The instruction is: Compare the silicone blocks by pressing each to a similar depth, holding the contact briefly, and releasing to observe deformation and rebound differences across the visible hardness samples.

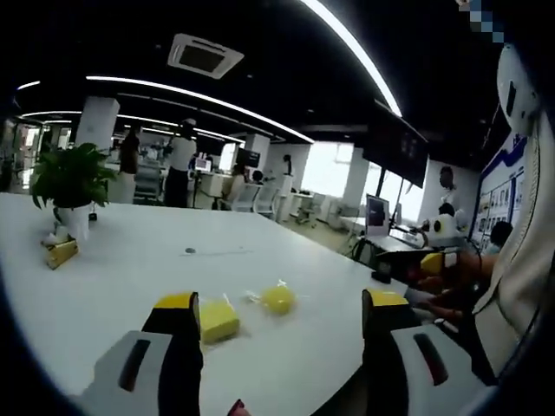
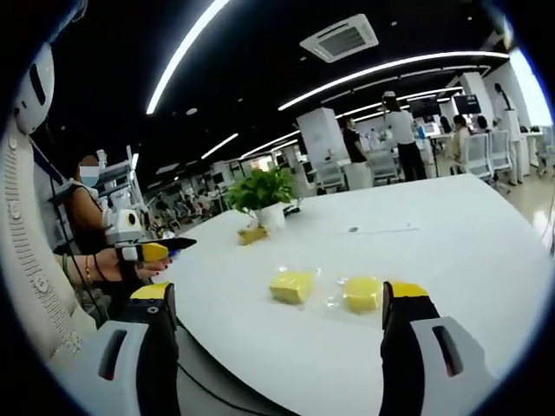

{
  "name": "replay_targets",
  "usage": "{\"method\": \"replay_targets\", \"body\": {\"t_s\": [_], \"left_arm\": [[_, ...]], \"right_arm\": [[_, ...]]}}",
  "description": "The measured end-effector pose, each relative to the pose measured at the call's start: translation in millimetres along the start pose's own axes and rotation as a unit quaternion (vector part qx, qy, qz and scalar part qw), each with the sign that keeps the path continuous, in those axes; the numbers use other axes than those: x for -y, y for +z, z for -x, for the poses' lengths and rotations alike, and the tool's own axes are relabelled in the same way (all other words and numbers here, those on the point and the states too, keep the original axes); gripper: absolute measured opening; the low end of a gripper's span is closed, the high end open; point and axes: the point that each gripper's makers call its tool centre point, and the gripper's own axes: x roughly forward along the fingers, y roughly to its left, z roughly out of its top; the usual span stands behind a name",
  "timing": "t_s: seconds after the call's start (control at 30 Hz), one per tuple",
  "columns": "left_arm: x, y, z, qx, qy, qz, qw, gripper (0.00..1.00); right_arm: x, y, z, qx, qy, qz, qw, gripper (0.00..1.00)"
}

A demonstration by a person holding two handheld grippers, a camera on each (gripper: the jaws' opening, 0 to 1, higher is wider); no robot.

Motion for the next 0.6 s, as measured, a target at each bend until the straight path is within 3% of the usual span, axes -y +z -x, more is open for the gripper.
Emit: {"method": "replay_targets", "body": {"t_s": [0.13,0.6], "left_arm": [[-2.5,-1.4,5,0.008,0.006,0.023,0.9997,0.74],[-9.0,-6.9,15,-0.006,0.021,0.011,0.9997,0.76]], "right_arm": [[-2,-2.8,2,0.001,0.000,-0.004,1.0000,0.89],[-14,-7.8,-4,0.002,0.002,-0.020,0.9998,0.87]]}}
